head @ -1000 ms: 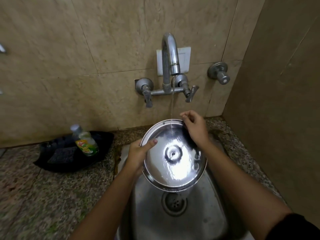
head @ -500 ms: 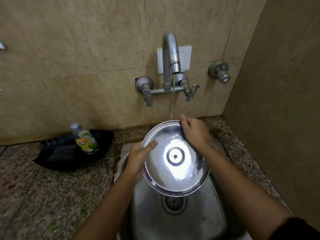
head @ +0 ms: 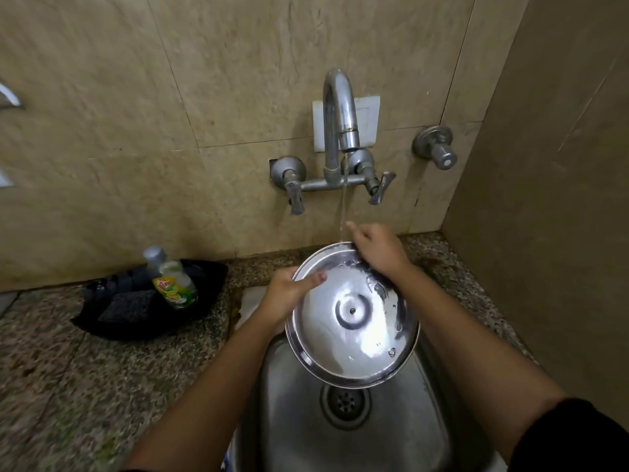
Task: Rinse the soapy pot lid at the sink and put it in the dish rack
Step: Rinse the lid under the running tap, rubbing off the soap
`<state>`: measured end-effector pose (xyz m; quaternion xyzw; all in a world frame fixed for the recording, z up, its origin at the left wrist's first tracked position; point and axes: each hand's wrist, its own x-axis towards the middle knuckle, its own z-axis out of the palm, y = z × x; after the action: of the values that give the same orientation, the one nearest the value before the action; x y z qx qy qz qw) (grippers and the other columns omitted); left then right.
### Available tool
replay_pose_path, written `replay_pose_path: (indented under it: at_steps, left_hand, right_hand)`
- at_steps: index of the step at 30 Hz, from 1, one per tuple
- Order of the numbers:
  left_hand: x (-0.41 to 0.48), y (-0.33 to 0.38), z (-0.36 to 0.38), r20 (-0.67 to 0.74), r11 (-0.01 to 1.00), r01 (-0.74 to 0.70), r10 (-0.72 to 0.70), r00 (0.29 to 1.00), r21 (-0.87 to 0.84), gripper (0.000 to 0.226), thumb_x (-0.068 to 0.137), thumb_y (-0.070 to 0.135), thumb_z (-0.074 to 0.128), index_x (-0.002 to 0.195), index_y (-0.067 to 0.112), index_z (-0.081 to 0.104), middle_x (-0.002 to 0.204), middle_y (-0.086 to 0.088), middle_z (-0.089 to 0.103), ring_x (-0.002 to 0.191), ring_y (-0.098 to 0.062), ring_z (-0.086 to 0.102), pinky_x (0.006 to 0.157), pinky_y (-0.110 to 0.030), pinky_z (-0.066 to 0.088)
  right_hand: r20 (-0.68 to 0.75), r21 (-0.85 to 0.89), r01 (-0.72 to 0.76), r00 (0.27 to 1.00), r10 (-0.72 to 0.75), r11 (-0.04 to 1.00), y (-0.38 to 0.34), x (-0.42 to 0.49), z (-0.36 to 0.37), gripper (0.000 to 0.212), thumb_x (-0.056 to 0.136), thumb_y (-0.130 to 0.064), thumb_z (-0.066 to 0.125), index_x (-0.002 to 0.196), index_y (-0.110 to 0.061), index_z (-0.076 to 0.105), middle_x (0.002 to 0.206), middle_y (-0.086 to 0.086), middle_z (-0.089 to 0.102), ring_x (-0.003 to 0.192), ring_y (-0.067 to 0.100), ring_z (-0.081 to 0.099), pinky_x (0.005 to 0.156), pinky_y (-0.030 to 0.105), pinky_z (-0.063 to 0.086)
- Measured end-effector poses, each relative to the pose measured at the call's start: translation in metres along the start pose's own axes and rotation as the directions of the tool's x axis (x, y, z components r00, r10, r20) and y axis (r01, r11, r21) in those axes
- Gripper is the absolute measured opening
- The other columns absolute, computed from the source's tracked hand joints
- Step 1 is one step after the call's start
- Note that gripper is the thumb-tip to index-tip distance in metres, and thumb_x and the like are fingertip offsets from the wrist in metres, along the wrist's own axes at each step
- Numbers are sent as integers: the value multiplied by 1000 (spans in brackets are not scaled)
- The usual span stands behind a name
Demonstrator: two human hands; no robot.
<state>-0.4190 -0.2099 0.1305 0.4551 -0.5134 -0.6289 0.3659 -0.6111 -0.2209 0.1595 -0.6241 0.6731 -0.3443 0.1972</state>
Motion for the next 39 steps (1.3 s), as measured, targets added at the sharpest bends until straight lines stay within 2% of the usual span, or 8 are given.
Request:
replay_pose_path:
  at_steps: [4,12,16,19,22,25,31,39]
  left_hand:
    - [-1,-2,0,-19,999,29,-29,999,-40,22,79,11,74,98,0,72,98,-24,73,88,-38,69,82,-46,55]
    - [-16,-11,1,-64,985,37,-48,997,-167,16,84,13,69,97,4,72,89,-13,76,80,-28,72,74,-37,59]
    - [-3,4,-4,108,996,84,-85,991,17,19,81,9,71,99,2,73,99,-20,74,87,-31,70,83,-42,55]
    - [4,12,-2,135,997,15,-26,990,76,13,81,6,71,94,3,73,90,-14,75,80,-21,70,77,-34,54]
    - [6,7,-3,62,994,-44,38,997,98,20,77,12,76,93,-1,73,88,-19,73,77,-26,68,76,-38,53]
    - [2,-4,-9,-24,999,-15,13,1000,-43,21,80,13,73,96,-1,73,95,-23,73,85,-35,69,81,-44,55]
    - [11,15,3,226,997,73,-76,971,23,14,80,3,69,94,-1,71,87,-18,72,76,-27,68,76,-37,53]
    - [8,10,-18,97,987,148,-142,985,-61,23,84,12,67,102,-2,70,106,-25,70,88,-35,68,85,-45,54]
  right_hand:
    - [-48,281,-138,986,158,950,27,-11,-12,48,99,-35,43,54,-19,39,51,-2,41,47,13,39,51,27,31]
    - [-300,-180,-241,937,180,954,23,-30,-5,61,101,-45,20,66,-11,57,69,10,62,66,28,58,59,31,36]
    - [108,-334,67,994,-33,940,-7,-10,7,56,99,-49,27,86,-14,69,88,11,70,86,29,64,70,33,42]
    - [403,-117,366,867,-292,923,-22,-1,8,29,93,-42,53,99,-21,72,94,-3,71,89,14,65,80,35,50]
    - [401,304,122,883,-243,945,-8,3,-8,23,88,-17,65,107,-5,71,104,3,71,90,5,65,86,21,50]
    - [308,499,-97,949,-72,861,20,-3,-29,26,88,-15,65,112,-7,69,111,5,71,96,12,68,91,28,52]
    - [440,339,6,883,-164,941,-19,3,-8,20,82,-6,70,99,3,72,77,-8,72,71,-1,65,73,13,50]
    - [256,475,-153,966,30,867,5,0,-27,21,86,-11,66,103,2,71,76,-3,72,62,-1,66,59,14,50]
